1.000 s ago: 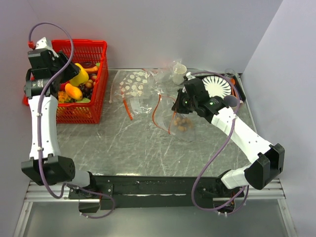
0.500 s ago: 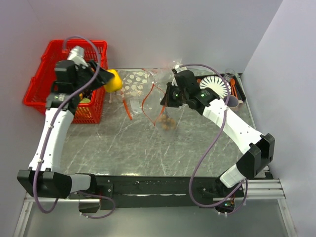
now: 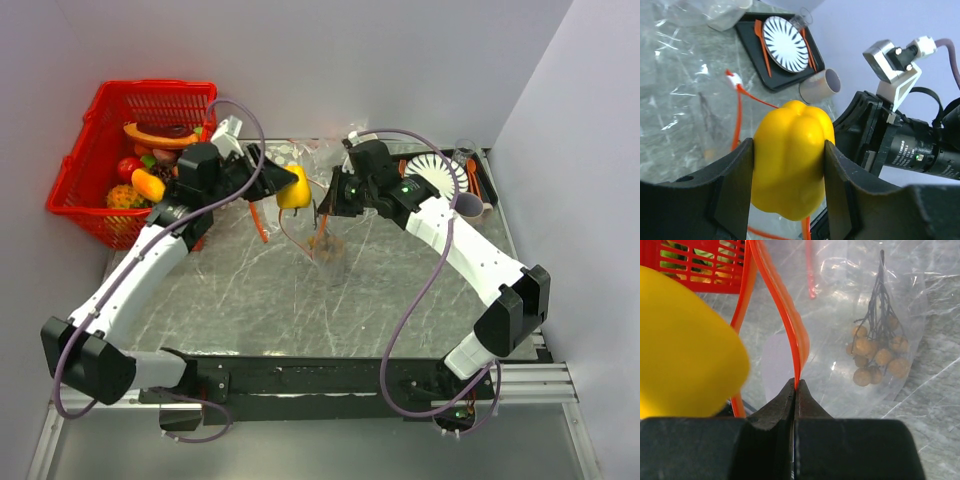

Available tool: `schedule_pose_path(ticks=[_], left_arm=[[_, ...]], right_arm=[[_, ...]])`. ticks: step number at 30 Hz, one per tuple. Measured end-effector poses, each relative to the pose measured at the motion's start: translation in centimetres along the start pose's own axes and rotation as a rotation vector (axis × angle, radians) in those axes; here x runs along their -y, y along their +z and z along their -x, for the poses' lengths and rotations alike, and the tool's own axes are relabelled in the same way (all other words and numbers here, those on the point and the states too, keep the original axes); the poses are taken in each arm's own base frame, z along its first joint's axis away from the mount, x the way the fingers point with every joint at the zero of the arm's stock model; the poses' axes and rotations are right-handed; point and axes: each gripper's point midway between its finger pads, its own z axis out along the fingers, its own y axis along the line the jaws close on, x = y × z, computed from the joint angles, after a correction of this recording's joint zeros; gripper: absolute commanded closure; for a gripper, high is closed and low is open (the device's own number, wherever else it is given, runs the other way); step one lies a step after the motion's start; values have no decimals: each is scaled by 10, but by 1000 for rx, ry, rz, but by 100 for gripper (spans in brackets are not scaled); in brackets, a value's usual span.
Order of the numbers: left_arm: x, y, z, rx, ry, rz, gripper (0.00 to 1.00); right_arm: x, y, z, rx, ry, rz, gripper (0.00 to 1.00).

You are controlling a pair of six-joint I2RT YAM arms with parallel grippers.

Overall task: Place the food in the zip-top bag and seal the zipper
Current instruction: Place the fake vegetable in the zipper food storage bag, then pick up the fake fruit from the bin.

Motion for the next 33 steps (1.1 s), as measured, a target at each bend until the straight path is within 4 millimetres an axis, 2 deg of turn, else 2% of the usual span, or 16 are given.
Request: schedule_pose_path(ticks=[5,7,8,9,12,18,21,24,27,28,30,33], left_arm=[[-1,19,-28,-62,1,-9,80],[-7,25,-36,-82,0,13,71],[-12,27,-40,-87,1,31,64],[-16,28,-42,-91,2,46,48],[-27,28,-50,-109,19,99,27],[-38,24,-58,-134,53,162,12],[-37,20,-54,-139,66,179,10],[-29,14,-37,-120,93,188,9],[-25,4,-6,-71,124,208,10],[-29,-2,11,-41,129,228,10],[-46,-19,47,28,130,290,11],[-89,-56,104,160,112,436,10]], right_arm=[[0,-1,0,-1,0,-5,100],[5,-2,-2,-9,3,-25,100],[6,-2,-1,-7,5,-29,100],[6,-2,-1,-6,5,-30,100],[6,-2,-1,-4,4,-32,100],[7,-2,0,0,4,-36,100],[8,-1,0,3,3,-42,100],[10,-1,1,11,3,-53,100],[13,-1,0,13,3,-62,100],[14,0,-2,10,3,-65,100],[17,-1,-4,7,3,-70,100],[18,-1,-6,7,-1,-71,100]])
